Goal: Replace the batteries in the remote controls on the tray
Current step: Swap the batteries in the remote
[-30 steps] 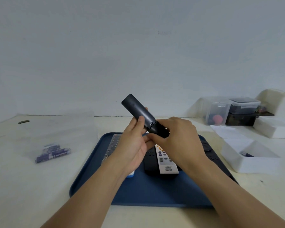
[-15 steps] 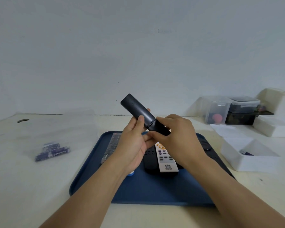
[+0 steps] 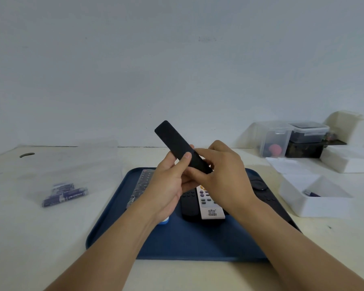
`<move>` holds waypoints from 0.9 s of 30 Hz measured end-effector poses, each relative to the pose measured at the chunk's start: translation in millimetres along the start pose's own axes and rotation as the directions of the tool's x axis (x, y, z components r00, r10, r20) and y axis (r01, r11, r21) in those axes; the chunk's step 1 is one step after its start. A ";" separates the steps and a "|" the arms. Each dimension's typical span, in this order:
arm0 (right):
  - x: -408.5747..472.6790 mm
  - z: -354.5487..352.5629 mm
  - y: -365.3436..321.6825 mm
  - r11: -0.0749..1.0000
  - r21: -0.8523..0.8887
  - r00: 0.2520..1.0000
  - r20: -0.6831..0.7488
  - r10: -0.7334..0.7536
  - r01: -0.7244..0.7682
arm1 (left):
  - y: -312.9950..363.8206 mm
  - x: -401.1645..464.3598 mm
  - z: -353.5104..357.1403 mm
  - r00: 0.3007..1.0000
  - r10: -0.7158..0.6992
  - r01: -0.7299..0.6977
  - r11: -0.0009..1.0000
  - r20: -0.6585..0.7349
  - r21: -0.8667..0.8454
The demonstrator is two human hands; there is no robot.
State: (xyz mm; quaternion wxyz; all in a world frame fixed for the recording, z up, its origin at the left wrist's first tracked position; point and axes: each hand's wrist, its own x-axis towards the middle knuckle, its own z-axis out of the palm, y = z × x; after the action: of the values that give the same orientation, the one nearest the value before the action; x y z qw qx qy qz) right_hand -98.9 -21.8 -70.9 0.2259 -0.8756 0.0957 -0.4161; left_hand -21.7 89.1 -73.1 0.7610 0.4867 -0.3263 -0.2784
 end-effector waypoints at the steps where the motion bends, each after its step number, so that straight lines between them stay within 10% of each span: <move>1: 0.6 0.1 -0.1 1.000 -0.006 1.000 0.004 0.001 -0.001 | 0.5 0.4 0.5 1.000 -0.016 0.016 1.000 0.004 0.005; 13: 13.9 -24.5 21.9 0.919 0.366 0.887 0.460 -0.044 -0.145 | 3.4 5.0 -1.0 0.991 -0.105 0.103 0.994 -0.088 -0.032; 27: 7.4 -13.0 17.2 0.908 0.367 0.915 0.402 0.043 -0.204 | 6.1 -4.0 9.8 0.981 -0.152 0.130 0.976 -0.122 -0.175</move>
State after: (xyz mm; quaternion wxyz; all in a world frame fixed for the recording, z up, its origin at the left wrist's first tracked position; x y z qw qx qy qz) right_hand -103.8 -43.7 -66.8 0.4412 -0.8669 0.0186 -0.2315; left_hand -31.2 88.8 -65.3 0.7975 0.4612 -0.2143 -0.3245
